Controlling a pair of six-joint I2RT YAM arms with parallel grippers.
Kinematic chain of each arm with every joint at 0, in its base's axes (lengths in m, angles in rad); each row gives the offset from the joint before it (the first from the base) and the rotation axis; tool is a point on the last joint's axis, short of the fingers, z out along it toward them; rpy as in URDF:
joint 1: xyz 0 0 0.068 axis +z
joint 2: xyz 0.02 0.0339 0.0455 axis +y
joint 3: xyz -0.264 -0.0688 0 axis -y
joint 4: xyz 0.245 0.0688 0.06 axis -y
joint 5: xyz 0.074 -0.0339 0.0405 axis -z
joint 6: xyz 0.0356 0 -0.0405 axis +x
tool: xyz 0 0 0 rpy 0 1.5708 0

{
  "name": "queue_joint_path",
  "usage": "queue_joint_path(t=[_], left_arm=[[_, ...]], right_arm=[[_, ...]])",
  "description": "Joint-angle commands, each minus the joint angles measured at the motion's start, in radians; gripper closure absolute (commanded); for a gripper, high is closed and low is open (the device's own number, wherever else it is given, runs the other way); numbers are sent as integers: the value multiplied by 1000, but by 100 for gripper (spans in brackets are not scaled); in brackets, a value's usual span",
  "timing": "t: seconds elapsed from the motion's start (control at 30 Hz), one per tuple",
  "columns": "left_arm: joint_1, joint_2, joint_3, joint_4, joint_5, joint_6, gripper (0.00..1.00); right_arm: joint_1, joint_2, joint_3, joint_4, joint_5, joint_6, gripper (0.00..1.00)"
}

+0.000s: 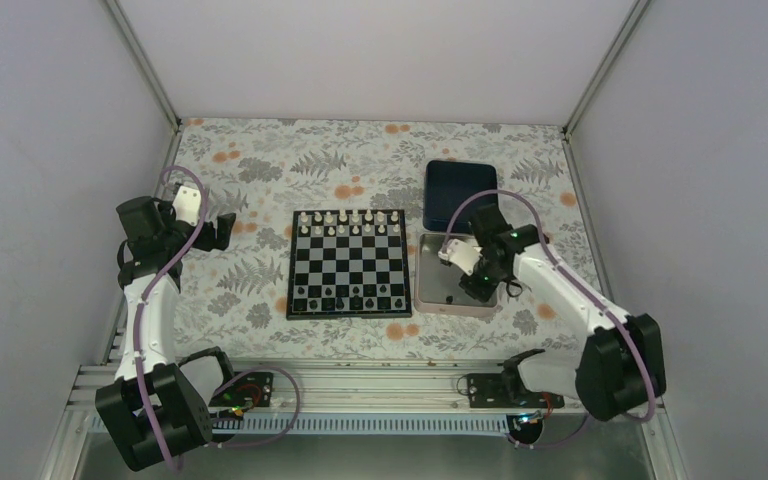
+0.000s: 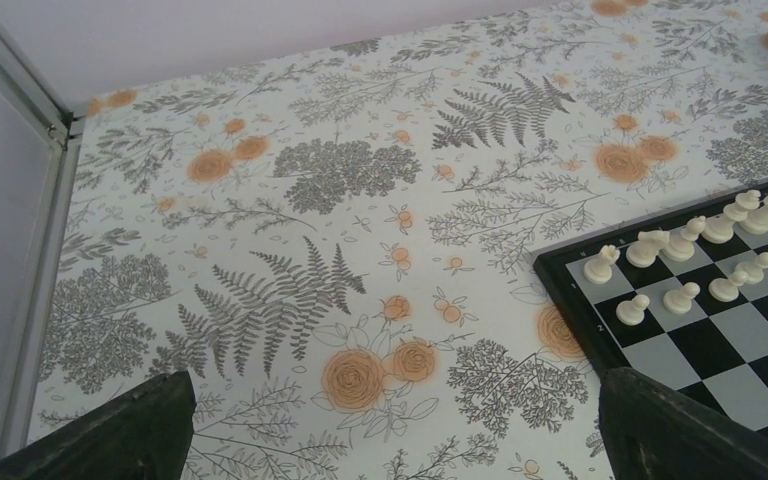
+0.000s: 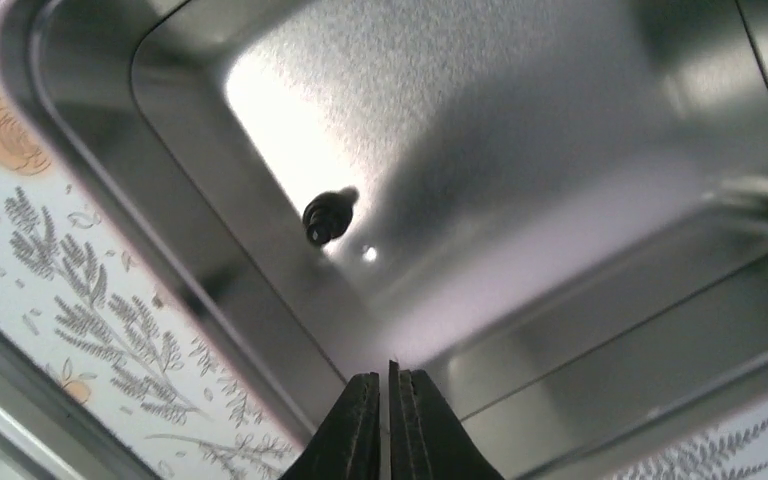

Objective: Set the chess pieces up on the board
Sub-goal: Adjust the storage box at the center of the board.

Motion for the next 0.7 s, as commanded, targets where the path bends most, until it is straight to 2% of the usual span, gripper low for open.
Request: queue_joint_path(t=[0.0, 0.13, 0.3, 0.67], left_arm=[[6, 6, 6, -3, 44, 15, 0], [6, 9, 7, -9, 59, 21, 0], [6, 15, 12, -11, 70, 23, 0], [6, 10, 13, -12, 63, 22, 0]], right_arm=[[-25, -103, -41, -49, -37, 35, 94], [-30, -224, -12, -155, -178, 10, 93], [-32, -212, -92, -191, -84, 36, 90], [-30, -71, -93, -163, 27, -18, 92]])
